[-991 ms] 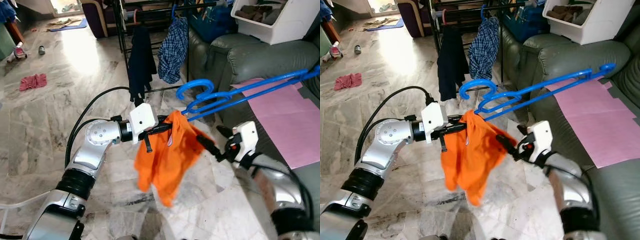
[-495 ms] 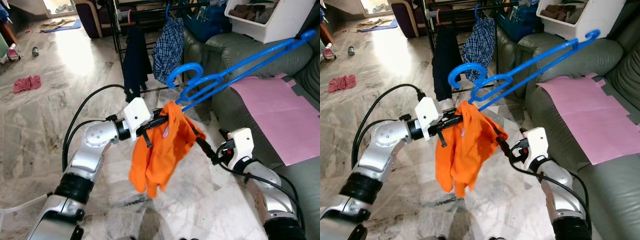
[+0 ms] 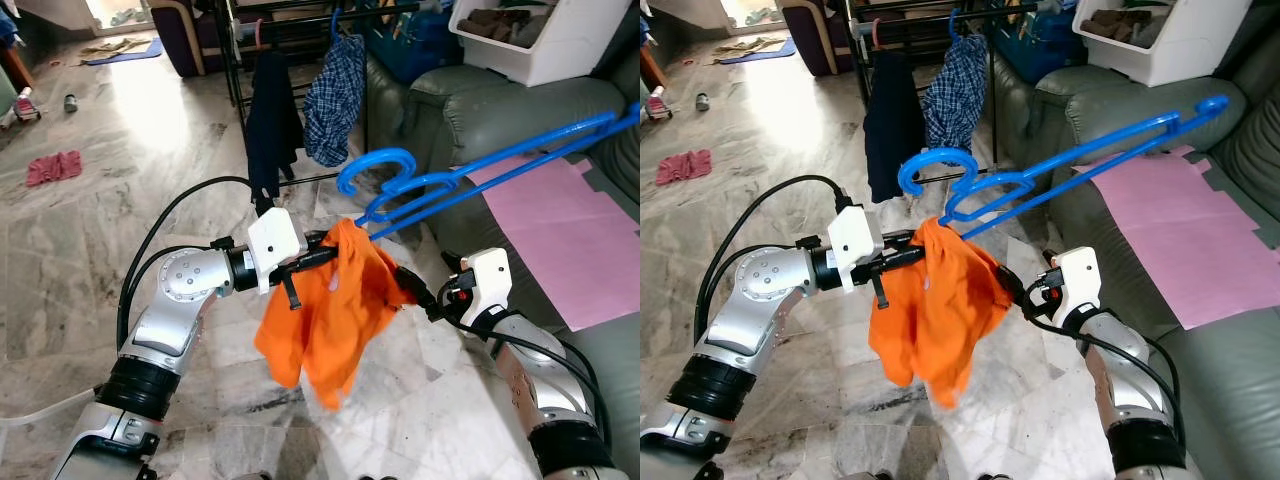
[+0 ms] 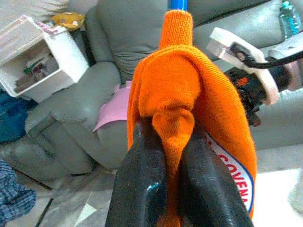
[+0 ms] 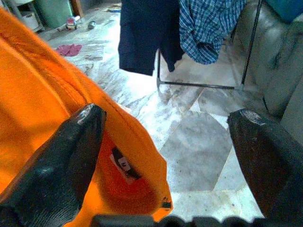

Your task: Hang hanger

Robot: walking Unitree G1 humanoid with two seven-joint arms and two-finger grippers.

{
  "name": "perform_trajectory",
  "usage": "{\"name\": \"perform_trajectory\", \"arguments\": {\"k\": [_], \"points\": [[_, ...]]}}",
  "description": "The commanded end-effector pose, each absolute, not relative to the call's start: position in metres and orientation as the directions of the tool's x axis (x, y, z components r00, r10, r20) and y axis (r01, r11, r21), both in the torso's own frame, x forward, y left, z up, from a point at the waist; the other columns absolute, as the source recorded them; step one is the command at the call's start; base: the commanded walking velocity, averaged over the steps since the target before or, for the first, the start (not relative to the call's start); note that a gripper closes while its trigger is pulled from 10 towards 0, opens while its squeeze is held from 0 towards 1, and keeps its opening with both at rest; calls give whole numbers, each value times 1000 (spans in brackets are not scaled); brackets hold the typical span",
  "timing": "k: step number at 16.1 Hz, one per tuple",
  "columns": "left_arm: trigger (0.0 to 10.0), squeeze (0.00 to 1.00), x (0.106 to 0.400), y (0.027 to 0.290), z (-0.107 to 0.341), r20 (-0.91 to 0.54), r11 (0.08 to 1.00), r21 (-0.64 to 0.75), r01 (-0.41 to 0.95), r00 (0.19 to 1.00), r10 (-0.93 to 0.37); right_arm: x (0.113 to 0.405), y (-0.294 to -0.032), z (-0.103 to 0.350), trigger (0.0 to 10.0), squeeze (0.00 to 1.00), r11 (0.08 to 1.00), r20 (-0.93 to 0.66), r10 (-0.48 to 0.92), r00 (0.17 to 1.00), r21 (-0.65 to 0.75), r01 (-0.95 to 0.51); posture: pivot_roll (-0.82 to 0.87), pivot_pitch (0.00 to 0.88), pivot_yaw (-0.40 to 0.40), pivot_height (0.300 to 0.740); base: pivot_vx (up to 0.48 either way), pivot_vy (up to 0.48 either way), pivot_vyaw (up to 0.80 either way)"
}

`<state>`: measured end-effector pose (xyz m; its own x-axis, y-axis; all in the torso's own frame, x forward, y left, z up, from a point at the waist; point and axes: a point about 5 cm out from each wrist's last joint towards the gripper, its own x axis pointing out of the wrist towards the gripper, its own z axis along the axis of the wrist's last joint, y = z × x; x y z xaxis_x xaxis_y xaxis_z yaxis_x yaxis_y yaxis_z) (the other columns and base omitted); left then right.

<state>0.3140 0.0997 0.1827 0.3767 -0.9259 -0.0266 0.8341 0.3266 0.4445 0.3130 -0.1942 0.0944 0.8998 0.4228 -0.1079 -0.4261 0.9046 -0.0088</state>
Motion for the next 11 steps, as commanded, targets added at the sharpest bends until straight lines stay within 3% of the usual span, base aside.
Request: {"name": "perform_trajectory", "arguments": {"k": [1, 11], "points": [[0, 0, 310, 98, 193, 0, 309, 471, 826, 350, -937, 317, -197, 97, 10000, 0, 904, -102, 424, 900, -9, -428, -26, 110, -4, 740, 0, 0, 0], [0, 0, 299, 82, 225, 114, 306, 450, 839, 286, -951, 323, -195, 71, 10000, 0, 908, -229, 413, 881, 32, -417, -15, 112, -11, 740, 0, 0, 0]]}}
